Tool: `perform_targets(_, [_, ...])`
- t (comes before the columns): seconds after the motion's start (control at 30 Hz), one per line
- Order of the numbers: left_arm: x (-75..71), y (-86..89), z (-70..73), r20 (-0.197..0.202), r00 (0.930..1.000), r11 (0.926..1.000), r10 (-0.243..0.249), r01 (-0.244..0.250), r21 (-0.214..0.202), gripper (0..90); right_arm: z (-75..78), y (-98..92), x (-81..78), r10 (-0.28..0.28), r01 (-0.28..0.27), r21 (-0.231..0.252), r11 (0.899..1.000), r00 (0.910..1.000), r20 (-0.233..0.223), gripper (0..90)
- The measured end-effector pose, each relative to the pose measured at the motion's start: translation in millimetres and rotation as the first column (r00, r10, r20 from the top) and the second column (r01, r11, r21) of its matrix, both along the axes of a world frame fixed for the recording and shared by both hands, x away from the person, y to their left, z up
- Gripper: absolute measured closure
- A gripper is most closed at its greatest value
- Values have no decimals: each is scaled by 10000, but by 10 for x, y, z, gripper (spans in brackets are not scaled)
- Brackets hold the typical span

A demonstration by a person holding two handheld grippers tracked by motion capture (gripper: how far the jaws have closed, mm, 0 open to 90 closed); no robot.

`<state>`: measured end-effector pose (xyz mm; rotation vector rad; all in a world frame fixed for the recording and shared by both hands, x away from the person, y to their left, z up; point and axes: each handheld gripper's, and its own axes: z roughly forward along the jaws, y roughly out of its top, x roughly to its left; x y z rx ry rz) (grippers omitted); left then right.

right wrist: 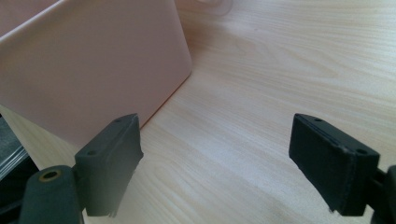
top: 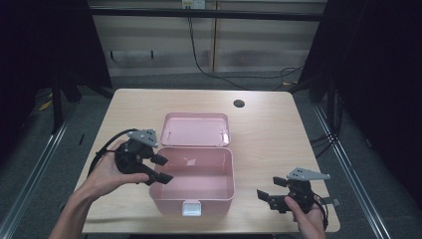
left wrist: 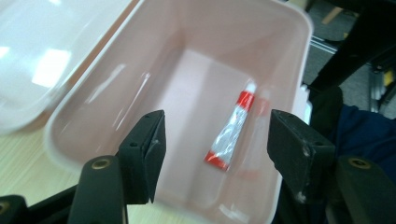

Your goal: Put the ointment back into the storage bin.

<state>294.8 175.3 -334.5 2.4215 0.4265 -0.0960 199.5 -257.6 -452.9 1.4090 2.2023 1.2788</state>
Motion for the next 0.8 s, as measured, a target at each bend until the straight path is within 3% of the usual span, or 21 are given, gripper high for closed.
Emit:
perform_targets(0.23, [-14, 291, 16, 206, 9963, 9948, 833, -819, -608, 373, -1, -2, 2, -47, 47, -48, 10000, 10000, 17, 162])
perform_targets(0.3, [-38, 353, -9, 282, 9924, 9913, 1196, -1178, -581, 350, -5, -4, 5, -53, 54, -25, 10000, 10000, 26, 162])
perform_targets(0.53, [-69, 529, -171, -6, 9919, 9898, 1272, -1270, -644, 345, -5, -4, 6, -69, 69, -63, 10000, 10000, 2, 162])
perform_targets(0.8, [-50, 673, -391, -141, 9825, 9805, 1858, -1863, -631, 304, -8, -6, 10, -114, 114, -97, 9999, 9999, -7, 162])
